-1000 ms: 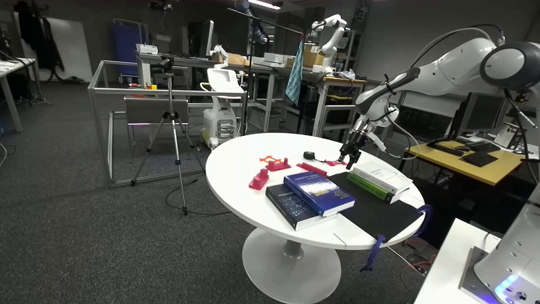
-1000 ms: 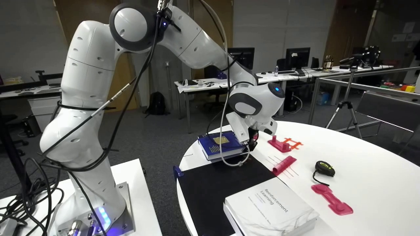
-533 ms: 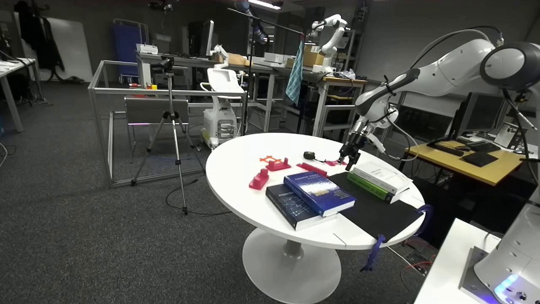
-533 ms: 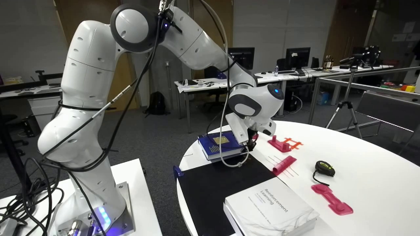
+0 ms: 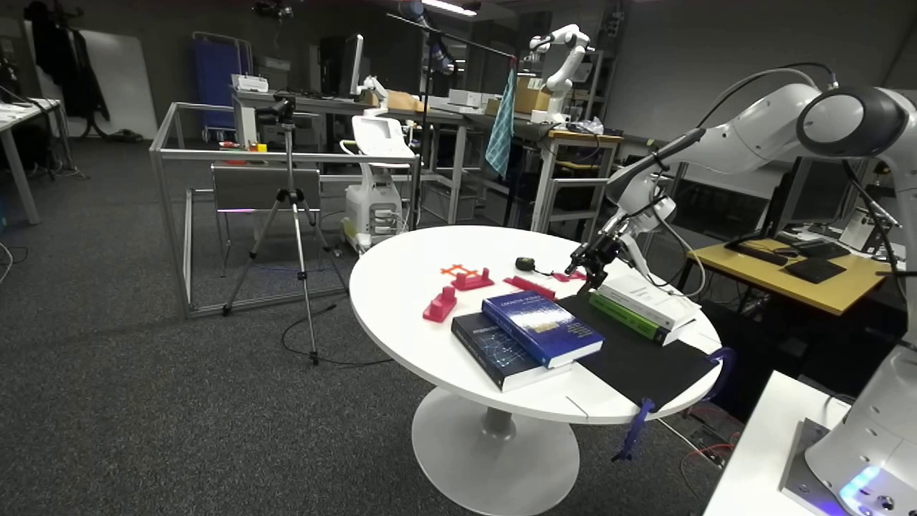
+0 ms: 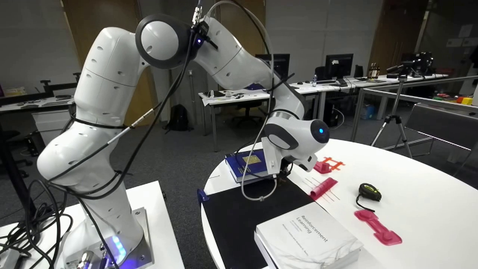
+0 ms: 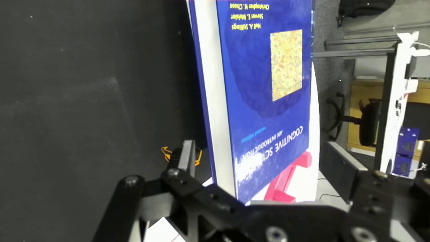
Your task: Move the blue book to the right
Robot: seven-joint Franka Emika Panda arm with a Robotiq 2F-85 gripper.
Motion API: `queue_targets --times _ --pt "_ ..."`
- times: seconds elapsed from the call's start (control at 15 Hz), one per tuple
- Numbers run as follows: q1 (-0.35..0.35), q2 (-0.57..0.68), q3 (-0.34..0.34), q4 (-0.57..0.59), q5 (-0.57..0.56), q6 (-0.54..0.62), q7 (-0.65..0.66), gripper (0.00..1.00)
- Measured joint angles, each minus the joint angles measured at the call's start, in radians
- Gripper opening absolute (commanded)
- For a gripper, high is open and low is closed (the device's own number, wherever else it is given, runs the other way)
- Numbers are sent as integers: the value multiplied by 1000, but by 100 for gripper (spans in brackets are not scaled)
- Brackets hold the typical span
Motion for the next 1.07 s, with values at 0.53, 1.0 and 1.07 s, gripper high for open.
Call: queue_targets --times 0.53,1.0,1.07 --pt "-23 126 13 71 39 -92 -30 100" --pt "-27 176 19 154 42 -249 -29 100" --pt "-30 179 19 163 42 -261 -30 100"
